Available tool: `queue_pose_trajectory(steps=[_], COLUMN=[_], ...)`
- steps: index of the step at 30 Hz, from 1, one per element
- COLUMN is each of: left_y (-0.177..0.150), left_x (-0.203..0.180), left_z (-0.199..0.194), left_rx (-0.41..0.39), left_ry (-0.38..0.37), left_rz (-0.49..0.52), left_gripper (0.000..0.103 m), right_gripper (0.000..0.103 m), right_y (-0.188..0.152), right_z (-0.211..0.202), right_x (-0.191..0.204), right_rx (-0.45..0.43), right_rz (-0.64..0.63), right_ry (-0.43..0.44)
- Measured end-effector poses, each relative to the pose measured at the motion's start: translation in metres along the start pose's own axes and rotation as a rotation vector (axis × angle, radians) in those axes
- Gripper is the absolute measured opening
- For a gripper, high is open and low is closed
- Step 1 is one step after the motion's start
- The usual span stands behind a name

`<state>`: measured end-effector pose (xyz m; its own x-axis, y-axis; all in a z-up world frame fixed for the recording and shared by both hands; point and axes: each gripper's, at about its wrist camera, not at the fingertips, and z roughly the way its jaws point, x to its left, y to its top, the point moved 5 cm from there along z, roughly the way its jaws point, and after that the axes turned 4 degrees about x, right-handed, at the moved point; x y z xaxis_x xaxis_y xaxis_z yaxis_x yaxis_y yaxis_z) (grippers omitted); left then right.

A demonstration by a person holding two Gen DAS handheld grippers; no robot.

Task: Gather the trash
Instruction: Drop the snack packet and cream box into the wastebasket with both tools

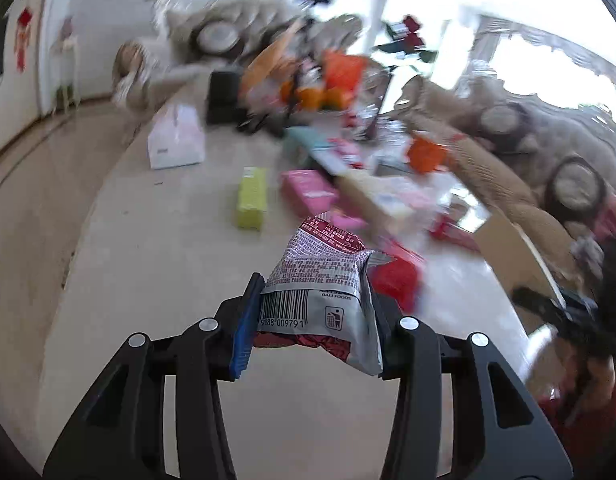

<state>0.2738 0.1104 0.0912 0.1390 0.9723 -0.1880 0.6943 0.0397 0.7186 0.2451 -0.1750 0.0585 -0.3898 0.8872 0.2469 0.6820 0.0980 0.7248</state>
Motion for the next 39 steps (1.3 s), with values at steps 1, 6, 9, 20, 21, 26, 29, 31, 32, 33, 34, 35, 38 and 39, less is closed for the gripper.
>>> queue_pose_trajectory(steps=[1, 6, 9, 20, 21, 26, 29, 31, 32, 33, 34, 35, 38, 39], left_y=[-0.015, -0.108, -0.177, -0.313, -0.318, -0.325, -0.327, -0.329, -0.331, -0.334, -0.335, -0.335, -0.335, -0.334], left_x=[-0.012, -0.061, -0.083, -0.096, -0.094, -0.089, -0.089, -0.086, -0.084, -0.08, -0.078, -0.077, -0.074, -0.074], left_z=[-0.015, -0.053, -0.047, 0.059, 0.063, 0.075, 0.079, 0.083, 0.085, 0.088, 0.089, 0.089, 0.087, 0.086], left_rx=[-0.01, 0.028, 0.117, 0.419, 0.434, 0.465, 0.476, 0.496, 0.503, 0.511, 0.517, 0.517, 0.504, 0.499], left_ry=[-0.017, -0.104, -0.121, -0.022, -0.006, 0.023, 0.022, 0.034, 0.06, 0.099, 0.124, 0.136, 0.125, 0.126], left_rz=[0.012, 0.037, 0.029, 0.024, 0.031, 0.026, 0.008, -0.004, -0.006, 0.002, 0.009, 0.012, -0.001, 0.0], left_gripper=[0.045, 0.045, 0.045, 0.045, 0.045, 0.046, 0.053, 0.07, 0.072, 0.078, 0.085, 0.087, 0.088, 0.088], right_gripper=[0.044, 0.044, 0.044, 0.044, 0.044, 0.044, 0.044, 0.047, 0.054, 0.067, 0.072, 0.077, 0.078, 0.078], right_y=[-0.01, -0.087, -0.13, -0.259, -0.264, -0.27, -0.271, -0.275, -0.275, -0.275, -0.274, -0.273, -0.273, -0.274], right_z=[-0.01, -0.045, -0.047, 0.041, 0.048, 0.055, 0.06, 0.063, 0.064, 0.065, 0.065, 0.064, 0.066, 0.066], right_x=[0.005, 0.039, 0.055, 0.036, 0.032, 0.03, 0.033, 0.033, 0.032, 0.03, 0.027, 0.024, 0.015, 0.011], right_rx=[-0.009, 0.016, 0.06, 0.39, 0.413, 0.434, 0.438, 0.442, 0.443, 0.44, 0.432, 0.423, 0.424, 0.431], right_rz=[0.001, -0.025, -0.037, -0.005, -0.004, -0.016, -0.034, -0.029, -0.025, -0.019, -0.011, -0.003, 0.037, 0.054], right_ry=[0.017, 0.074, 0.073, -0.073, -0.086, -0.11, -0.113, -0.103, -0.102, -0.113, -0.127, -0.139, -0.158, -0.163])
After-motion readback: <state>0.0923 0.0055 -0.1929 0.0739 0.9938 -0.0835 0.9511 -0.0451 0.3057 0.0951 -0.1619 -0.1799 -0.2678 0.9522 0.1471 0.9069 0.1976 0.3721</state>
